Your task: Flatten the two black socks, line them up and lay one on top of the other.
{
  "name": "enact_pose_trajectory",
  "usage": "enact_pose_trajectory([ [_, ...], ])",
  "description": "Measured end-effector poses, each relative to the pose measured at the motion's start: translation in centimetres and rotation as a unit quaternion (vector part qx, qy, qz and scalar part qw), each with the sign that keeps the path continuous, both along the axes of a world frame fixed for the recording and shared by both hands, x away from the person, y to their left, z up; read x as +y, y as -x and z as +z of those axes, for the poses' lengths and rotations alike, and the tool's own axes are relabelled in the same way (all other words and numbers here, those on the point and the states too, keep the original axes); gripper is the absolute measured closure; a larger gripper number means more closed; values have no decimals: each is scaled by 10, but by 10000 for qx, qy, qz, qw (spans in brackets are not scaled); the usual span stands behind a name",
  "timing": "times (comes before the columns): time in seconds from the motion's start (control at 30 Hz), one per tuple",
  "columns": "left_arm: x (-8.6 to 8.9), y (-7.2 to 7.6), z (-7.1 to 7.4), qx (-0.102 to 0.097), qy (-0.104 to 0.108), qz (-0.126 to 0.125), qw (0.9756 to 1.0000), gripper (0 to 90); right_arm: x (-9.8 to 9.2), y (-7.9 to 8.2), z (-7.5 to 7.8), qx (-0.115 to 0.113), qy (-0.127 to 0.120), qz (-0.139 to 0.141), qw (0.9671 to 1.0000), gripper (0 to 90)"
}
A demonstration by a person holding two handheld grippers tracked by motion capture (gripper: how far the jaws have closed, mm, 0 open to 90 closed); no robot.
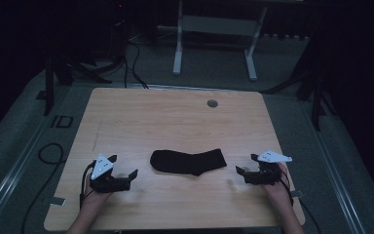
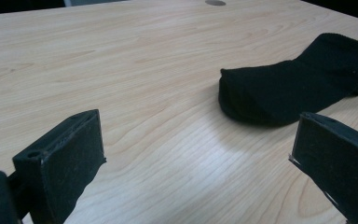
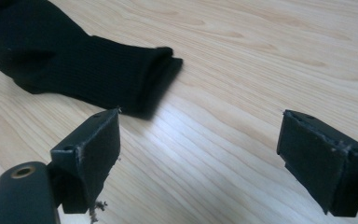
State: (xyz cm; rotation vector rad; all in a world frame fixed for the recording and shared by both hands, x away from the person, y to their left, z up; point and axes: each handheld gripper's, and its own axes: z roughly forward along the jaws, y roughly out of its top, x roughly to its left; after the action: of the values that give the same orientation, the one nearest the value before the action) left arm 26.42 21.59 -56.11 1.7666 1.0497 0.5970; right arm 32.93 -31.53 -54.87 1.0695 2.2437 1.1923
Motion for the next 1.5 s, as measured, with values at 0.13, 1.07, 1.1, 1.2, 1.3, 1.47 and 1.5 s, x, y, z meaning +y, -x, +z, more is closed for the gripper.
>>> enact_pose_trajectory([
  [0.13,14,9,-3,-5,-84,90,9999,23,-13,2,0,32,-34,-212,9998,130],
  [1.07,67,43,-5,-48,79,736,9972,24,-65,34,-9,-208,-86,-1265,9917,132],
  [1.1,67,44,-5,-60,63,752,9971,24,-66,35,-10,-246,-99,-1289,9913,132],
  [1.2,70,47,-6,-19,75,753,9971,25,-69,37,-9,-356,-158,-1394,9895,133],
  [1.3,71,50,-6,-80,42,784,9969,25,-73,39,-10,-493,-217,-1486,9874,133],
  [1.47,73,54,-4,-167,49,803,9966,25,-78,42,-11,-658,-243,-1656,9837,132],
  [1.5,74,55,-4,-141,31,829,9965,25,-80,42,-11,-674,-259,-1661,9835,133],
])
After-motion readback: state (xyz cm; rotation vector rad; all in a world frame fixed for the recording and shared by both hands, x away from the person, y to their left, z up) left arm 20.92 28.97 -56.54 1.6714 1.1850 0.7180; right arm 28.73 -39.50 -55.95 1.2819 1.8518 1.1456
